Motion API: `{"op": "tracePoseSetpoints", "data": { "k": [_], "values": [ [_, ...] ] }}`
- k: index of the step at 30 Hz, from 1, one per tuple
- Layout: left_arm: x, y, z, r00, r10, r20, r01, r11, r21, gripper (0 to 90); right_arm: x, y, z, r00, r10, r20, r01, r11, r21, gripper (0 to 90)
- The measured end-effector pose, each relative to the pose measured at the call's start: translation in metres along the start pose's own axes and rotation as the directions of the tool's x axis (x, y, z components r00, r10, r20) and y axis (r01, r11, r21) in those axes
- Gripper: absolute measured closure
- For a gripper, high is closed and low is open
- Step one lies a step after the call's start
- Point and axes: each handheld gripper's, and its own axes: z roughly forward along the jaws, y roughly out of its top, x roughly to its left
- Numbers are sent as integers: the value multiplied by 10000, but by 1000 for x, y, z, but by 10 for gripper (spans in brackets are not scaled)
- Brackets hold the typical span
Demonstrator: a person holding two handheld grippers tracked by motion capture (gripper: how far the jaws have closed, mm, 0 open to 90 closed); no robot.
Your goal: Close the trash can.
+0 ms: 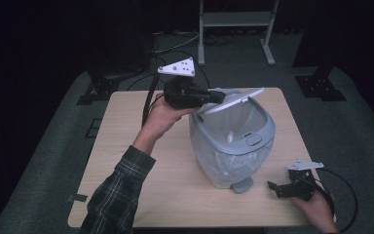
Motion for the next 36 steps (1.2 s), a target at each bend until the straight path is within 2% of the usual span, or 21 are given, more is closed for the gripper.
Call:
{"op": "tracePoseSetpoints", "data": {
  "k": [9, 15, 26, 36],
  "values": [
    [-12, -1, 13, 9990, 76, 449, -87, 9997, 249, 886, 0, 0, 0, 10000, 2, 1, -2, 10000, 1, 0],
    [-19, -6, 25, 9977, -60, 675, 25, 9987, 518, 900, 0, 0, 0, 10000, -15, 5, 15, 10000, 7, 0],
    [-28, -7, 43, 9971, 18, 754, -92, 9952, 974, 900, 0, 0, 0, 10000, -19, 5, 19, 10000, 7, 0],
    [-37, -12, 58, 9961, 5, 883, -143, 9878, 1553, 900, 0, 0, 0, 10000, -22, 3, 22, 10000, 7, 0]
  ]
}}
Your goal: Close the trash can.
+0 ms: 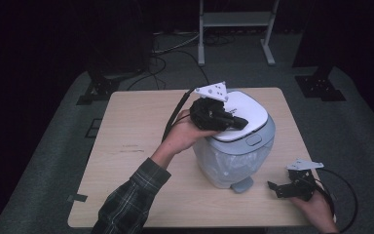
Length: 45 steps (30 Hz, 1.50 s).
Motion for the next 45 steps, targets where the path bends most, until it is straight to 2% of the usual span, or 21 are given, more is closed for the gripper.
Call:
{"op": "tracePoseSetpoints", "data": {
  "k": [4, 8, 12, 19, 20, 23, 26, 28, 29, 32, 38, 42, 45],
  "values": [
    [-3, -1, 5, 10000, 19, 46, -20, 9999, 160, 900, 0, 0, 0, 10000, 3, 1, -3, 10000, 2, 0],
    [-4, -1, 8, 10000, -30, 94, 29, 9999, 116, 900, 0, 0, 0, 10000, 5, -2, -5, 10000, -1, 0],
    [-5, 1, 10, 9999, -108, -25, 109, 9997, 236, 900, 0, 0, 0, 10000, 2, -1, -2, 10000, -1, 0],
    [-7, 0, 11, 9996, -233, -171, 236, 9996, 176, 900, 0, 0, 0, 10000, 4, 3, -4, 10000, 3, 0],
    [-7, 0, 13, 9994, -181, -306, 196, 9986, 497, 900, 0, 0, 0, 10000, 6, 0, -6, 10000, 2, 0],
    [-9, 0, 13, 9991, -153, -387, 170, 9989, 428, 900, 0, 0, 0, 10000, -2, -14, 2, 10000, 8, 0],
    [-8, -1, 12, 9995, -163, -269, 171, 9993, 330, 900, 0, 0, 0, 10000, -9, -14, 9, 10000, 4, 0],
    [-7, -2, 10, 9994, -208, -273, 213, 9996, 163, 820, 0, 0, 0, 10000, -4, -14, 4, 10000, 3, 0],
    [-7, -3, 9, 9994, -250, -257, 253, 9996, 100, 752, 0, 0, 0, 10000, -5, -15, 5, 10000, 4, 0],
    [-5, -4, 4, 9988, -391, -306, 389, 9992, -61, 657, 0, 0, 0, 10000, -5, -14, 6, 10000, 4, 0],
    [-5, -6, -14, 9966, -517, -642, 499, 9983, -288, 433, 0, 0, 0, 10000, -5, -15, 5, 10000, 4, 0],
    [-5, -8, -24, 9940, -647, -882, 618, 9975, -353, 333, 0, 0, 0, 10000, -5, -15, 5, 10000, 4, 0],
    [-7, -11, -35, 9893, -738, -1256, 689, 9967, -433, 240, 0, 0, 0, 10000, -4, -14, 4, 10000, 5, 0]
  ]
}}
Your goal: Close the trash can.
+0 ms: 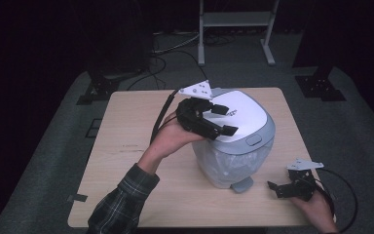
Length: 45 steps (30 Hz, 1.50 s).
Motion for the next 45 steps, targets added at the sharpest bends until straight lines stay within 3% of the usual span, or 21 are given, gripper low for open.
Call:
{"op": "tracePoseSetpoints", "data": {
  "k": [14, 17, 29, 33, 45],
  "values": [
    [-2, -21, -46, 9926, -98, -1208, 82, 9999, -137, 4, 0, 0, 0, 10000, -1, 0, 1, 10000, -1, 0],
    [-2, -29, -55, 9883, -108, -1524, 83, 9998, -171, 0, 0, 0, 0, 10000, -1, -1, 1, 10000, -2, 0],
    [-2, -74, -75, 9770, -221, -2122, 212, 9998, -68, 0, 0, 0, 0, 10000, -1, 0, 1, 10000, 0, 0],
    [-2, -94, -76, 9672, -300, -2521, 342, 9993, 121, 0, 0, 0, 0, 10000, -2, 0, 2, 10000, 0, 0],
    [0, -145, -78, 9486, -498, -3126, 660, 9969, 416, 0, 0, 0, 0, 10000, -3, 0, 3, 10000, -1, 0]
  ]
}}
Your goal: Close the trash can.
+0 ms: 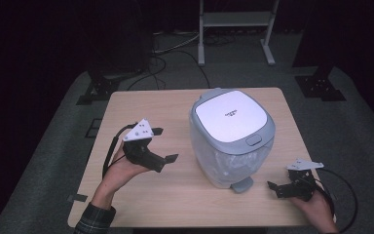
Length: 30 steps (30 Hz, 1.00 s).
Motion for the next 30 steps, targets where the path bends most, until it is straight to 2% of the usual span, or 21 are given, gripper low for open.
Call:
{"op": "tracePoseSetpoints", "data": {
  "k": [10, 16, 18, 26, 30],
  "values": [
    [2, -36, 4, 9994, -248, -255, 260, 9986, 471, 0, 0, 0, 0, 10000, -3, 3, 3, 10000, 5, 0],
    [2, -58, 8, 9986, -367, -385, 402, 9948, 937, 0, 0, 0, 0, 10000, -2, 3, 2, 10000, 6, 0],
    [2, -63, 8, 9984, -427, -372, 461, 9944, 955, 0, 0, 0, 0, 10000, -3, 5, 3, 10000, 5, 0],
    [6, -91, 9, 9972, -484, -567, 564, 9872, 1493, 0, 0, 0, 0, 10000, 10, -2, -10, 10000, 8, 0],
    [7, -104, 8, 9956, -468, -809, 605, 9825, 1763, 0, 0, 0, 0, 10000, 2, 2, -2, 10000, 4, 0]
  ]
}}
